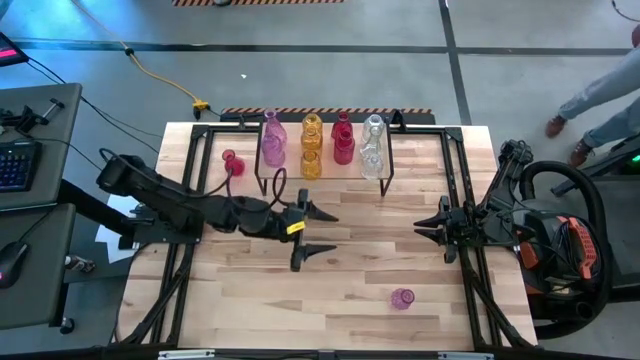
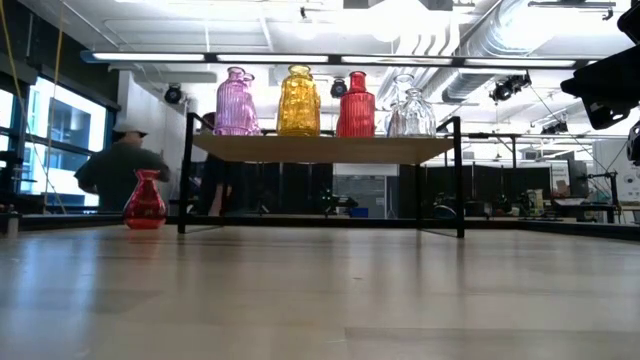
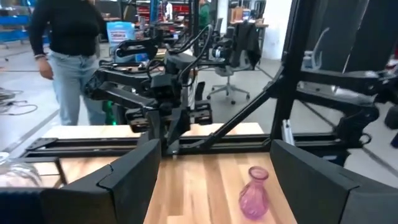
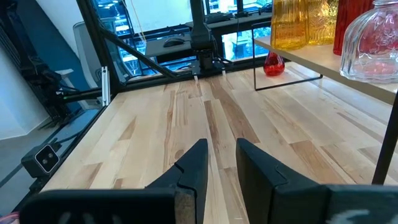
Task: Sort vases onto shelf
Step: Put the pink vase on the shelf aligned with the other pink vases
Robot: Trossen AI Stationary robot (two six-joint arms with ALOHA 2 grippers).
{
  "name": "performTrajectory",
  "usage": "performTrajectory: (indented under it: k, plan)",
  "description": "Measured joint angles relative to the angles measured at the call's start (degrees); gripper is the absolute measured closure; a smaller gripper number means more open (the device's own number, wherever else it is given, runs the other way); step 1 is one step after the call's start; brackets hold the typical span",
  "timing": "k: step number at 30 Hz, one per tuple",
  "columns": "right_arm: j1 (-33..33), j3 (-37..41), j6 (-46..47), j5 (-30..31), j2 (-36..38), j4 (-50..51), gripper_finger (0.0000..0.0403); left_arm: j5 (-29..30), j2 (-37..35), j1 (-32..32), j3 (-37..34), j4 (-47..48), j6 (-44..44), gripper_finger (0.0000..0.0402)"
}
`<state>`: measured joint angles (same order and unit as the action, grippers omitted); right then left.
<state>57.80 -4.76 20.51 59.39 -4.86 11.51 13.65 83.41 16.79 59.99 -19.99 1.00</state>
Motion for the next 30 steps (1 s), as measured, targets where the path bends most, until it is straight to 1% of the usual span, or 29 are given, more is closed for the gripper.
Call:
performTrajectory:
  k: [7,17,20,23,24,28,30]
  plan:
    - [0.0,0.0,0.0,0.0,0.0,0.0,0.0336,-0.5,0.0,0.6,0.0,0.3,1.7,0.0108]
    - [0.0,0.0,0.0,0.0,0.0,0.0,0.0336,-1.1,0.1,-0.9,0.0,0.8,-2.6,0.0108]
    - [0.0,0.0,0.0,0.0,0.0,0.0,0.0336,-0.4,0.1,-2.2,0.0,0.8,-1.0,0.0108]
    - [0.0,0.0,0.0,0.0,0.0,0.0,0.0336,0.7,0.1,-3.6,0.0,0.8,2.5,0.0108]
    - [0.0,0.0,-0.7,0.0,0.0,0.0,0.0336,1.0,0.1,-4.0,0.0,0.8,3.4,0.0108]
    - [0.0,0.0,-13.5,0.4,0.0,0.0,0.0336,1.2,0.1,-4.9,0.0,0.7,4.7,0.0108]
    - [0.0,0.0,-18.0,0.1,0.0,0.0,0.0336,1.2,0.1,-4.9,0.0,0.5,4.9,0.0108]
